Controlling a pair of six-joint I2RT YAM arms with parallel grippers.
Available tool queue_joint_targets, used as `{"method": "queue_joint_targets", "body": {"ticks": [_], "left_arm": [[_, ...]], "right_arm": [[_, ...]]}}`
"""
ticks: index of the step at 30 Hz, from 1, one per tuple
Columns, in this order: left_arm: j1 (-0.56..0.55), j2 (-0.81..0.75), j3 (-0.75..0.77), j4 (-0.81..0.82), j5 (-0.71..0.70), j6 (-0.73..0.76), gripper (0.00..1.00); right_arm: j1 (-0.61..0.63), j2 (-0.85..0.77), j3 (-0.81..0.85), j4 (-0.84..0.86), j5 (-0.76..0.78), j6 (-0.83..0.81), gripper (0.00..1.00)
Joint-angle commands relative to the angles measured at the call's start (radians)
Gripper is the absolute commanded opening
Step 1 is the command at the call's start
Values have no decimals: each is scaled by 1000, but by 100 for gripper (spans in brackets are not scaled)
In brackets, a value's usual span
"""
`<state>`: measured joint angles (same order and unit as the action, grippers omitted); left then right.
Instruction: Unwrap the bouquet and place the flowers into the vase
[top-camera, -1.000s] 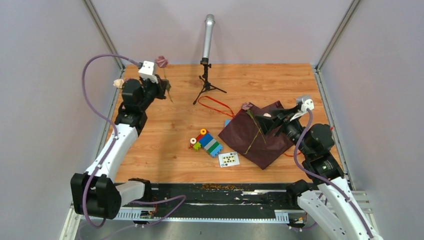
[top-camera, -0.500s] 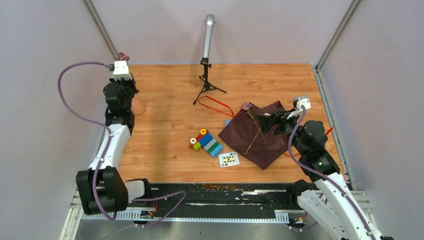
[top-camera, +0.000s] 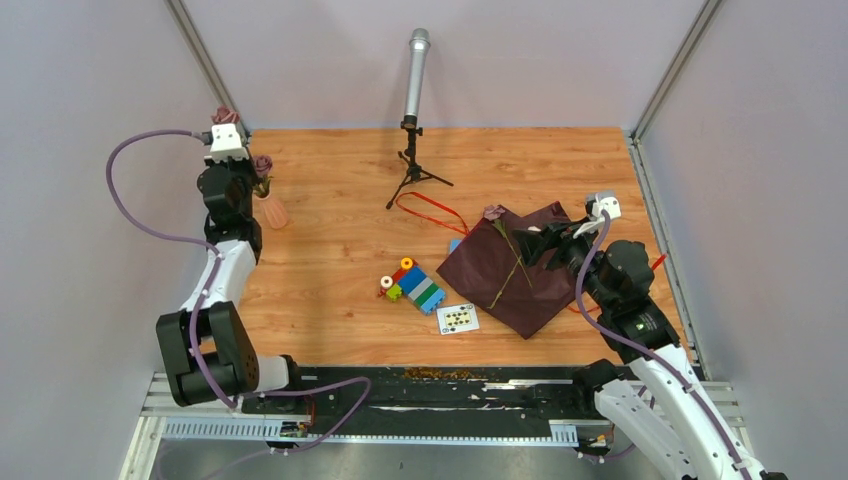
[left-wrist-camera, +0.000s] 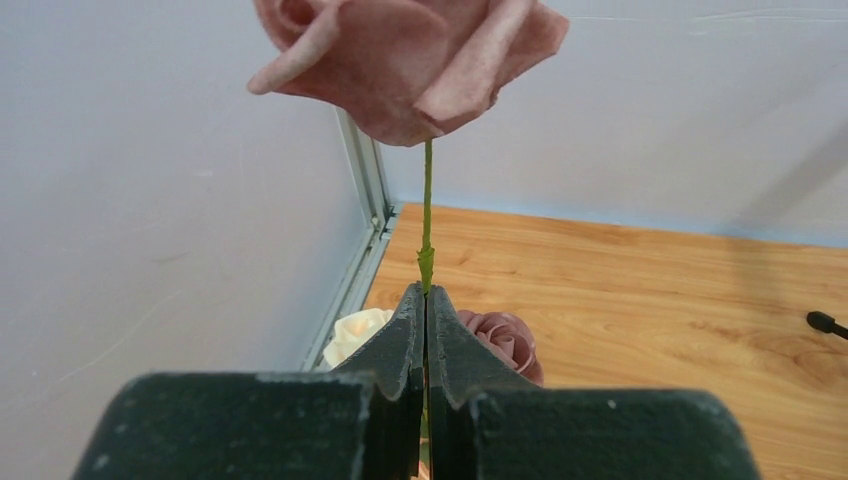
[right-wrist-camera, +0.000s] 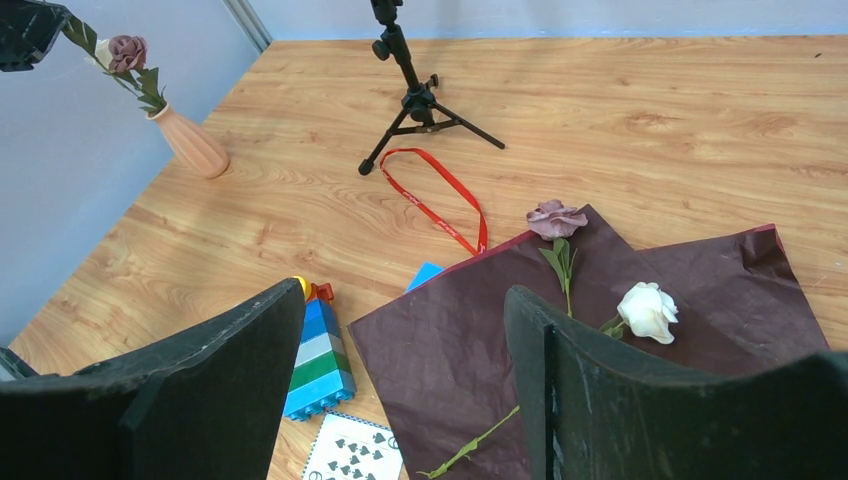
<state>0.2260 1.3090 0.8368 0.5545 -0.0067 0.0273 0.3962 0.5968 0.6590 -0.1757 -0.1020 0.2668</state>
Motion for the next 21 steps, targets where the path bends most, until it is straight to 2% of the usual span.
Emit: {"method": "queue_joint_targets", "body": {"ticks": [1,21], "left_arm": [[18,25,10,108,23,-22,0],[35,115,-62,246,10,-22,0]], "right_arm": [[2,-2,8,22,4,1,74],[1,-8,10,18,-7,2,75]]}}
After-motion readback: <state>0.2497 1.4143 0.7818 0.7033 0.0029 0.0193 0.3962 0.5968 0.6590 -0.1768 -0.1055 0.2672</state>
